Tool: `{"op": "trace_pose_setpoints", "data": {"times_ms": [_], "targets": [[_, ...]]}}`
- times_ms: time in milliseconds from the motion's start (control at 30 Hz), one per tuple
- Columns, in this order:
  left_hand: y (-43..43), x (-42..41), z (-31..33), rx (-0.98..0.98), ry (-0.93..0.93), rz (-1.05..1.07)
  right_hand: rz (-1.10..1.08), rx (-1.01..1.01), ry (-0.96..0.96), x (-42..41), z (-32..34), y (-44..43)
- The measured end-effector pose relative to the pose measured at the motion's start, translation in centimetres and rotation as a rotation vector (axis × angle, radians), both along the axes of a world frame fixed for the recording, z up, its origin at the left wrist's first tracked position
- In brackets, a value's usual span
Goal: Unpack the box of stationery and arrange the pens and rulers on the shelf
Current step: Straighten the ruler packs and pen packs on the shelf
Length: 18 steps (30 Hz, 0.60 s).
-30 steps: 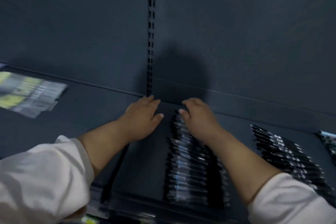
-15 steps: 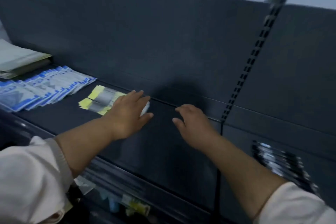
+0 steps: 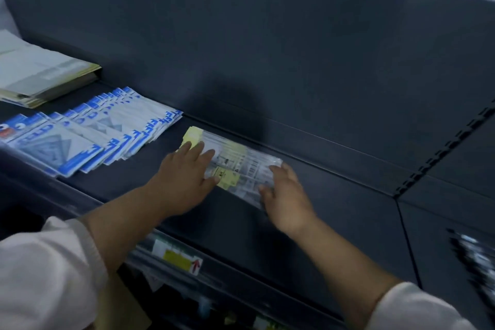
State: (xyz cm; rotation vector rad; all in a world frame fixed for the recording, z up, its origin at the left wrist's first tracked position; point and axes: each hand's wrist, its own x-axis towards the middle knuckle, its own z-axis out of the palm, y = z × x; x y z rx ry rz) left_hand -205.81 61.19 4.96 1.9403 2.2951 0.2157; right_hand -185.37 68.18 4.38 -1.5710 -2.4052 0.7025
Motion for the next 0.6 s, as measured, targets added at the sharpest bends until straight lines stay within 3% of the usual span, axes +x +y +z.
{"op": "trace_pose_setpoints", "data": {"times_ms": [200, 433, 600], "targets": [[2.2, -0.9, -2.9, -0.127, 0.024, 0.011, -0.114, -0.034, -0.032, -0.3, -2.7, -0.4], [3.7, -1.4, -3.7, 0.005, 0.065, -0.072, -0.030, 0.042, -0.036, -1.7, -2.8, -0.3], [4.2, -1.9, -4.0, 0.027, 0.062, -0.054, -0.040, 0.209, -0.178, -1.5, -2.5, 1.0]]}}
